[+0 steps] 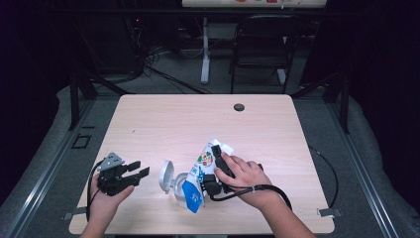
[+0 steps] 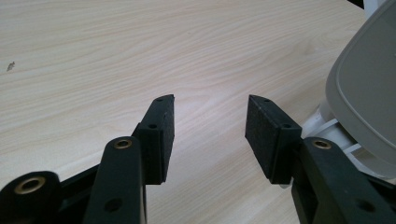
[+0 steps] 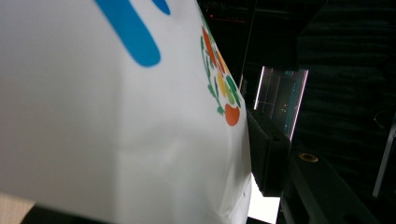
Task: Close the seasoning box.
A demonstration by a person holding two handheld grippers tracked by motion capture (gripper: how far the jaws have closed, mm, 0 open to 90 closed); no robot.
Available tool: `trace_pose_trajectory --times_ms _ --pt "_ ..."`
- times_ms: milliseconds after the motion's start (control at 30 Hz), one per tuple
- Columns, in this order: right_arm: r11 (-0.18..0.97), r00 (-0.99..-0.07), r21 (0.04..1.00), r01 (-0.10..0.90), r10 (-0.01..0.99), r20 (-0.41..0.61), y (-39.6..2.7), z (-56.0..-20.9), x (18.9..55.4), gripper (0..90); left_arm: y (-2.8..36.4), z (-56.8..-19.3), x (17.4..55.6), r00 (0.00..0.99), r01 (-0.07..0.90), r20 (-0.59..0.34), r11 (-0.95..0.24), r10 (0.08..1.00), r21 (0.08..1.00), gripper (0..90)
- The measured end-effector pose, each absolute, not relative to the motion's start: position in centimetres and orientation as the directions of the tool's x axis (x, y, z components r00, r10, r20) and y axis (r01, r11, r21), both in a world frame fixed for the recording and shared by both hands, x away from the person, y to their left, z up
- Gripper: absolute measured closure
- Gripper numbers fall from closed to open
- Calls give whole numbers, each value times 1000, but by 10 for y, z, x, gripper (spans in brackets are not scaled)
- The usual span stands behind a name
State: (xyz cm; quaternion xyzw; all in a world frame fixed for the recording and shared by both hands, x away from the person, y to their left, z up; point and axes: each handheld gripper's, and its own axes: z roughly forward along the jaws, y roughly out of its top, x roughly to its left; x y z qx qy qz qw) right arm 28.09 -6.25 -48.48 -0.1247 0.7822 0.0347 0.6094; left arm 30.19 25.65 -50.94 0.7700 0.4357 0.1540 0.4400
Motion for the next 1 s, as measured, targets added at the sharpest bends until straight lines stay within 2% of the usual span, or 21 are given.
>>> trace_pose_trajectory --times_ms 1000 --pt "962 -201 -122 -242 -173 -964 -61 -484 279 620 256 -509 302 573 535 -146 -233 807 812 530"
